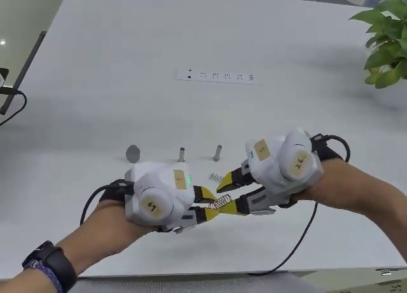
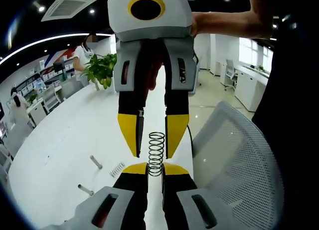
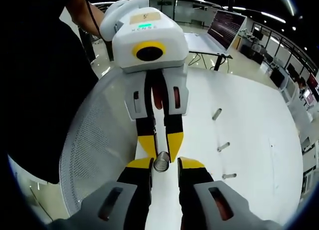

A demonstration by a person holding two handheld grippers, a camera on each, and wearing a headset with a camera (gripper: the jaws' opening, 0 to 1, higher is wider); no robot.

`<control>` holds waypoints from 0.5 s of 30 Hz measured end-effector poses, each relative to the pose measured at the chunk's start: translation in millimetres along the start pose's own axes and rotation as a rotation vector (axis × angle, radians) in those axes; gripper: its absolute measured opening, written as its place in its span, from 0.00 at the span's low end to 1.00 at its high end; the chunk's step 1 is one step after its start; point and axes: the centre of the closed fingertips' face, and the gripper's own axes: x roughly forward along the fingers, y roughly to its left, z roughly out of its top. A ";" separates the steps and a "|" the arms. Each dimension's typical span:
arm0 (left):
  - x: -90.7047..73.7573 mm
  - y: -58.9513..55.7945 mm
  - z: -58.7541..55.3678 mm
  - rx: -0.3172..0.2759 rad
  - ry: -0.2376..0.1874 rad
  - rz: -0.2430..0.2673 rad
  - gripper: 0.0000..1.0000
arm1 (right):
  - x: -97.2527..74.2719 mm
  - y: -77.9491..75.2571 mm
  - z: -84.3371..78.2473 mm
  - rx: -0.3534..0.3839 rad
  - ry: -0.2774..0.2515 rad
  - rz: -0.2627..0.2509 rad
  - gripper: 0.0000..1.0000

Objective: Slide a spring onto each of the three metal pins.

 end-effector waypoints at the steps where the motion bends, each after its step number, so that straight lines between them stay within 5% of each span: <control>1: 0.2 0.0 0.4 0.001 0.000 -0.001 0.02 | 0.8 0.5 -0.5 -0.008 0.004 0.003 0.16; 15: 1.2 -0.6 0.4 0.013 0.004 -0.004 0.02 | 6.5 4.6 -3.3 -0.058 0.025 0.017 0.09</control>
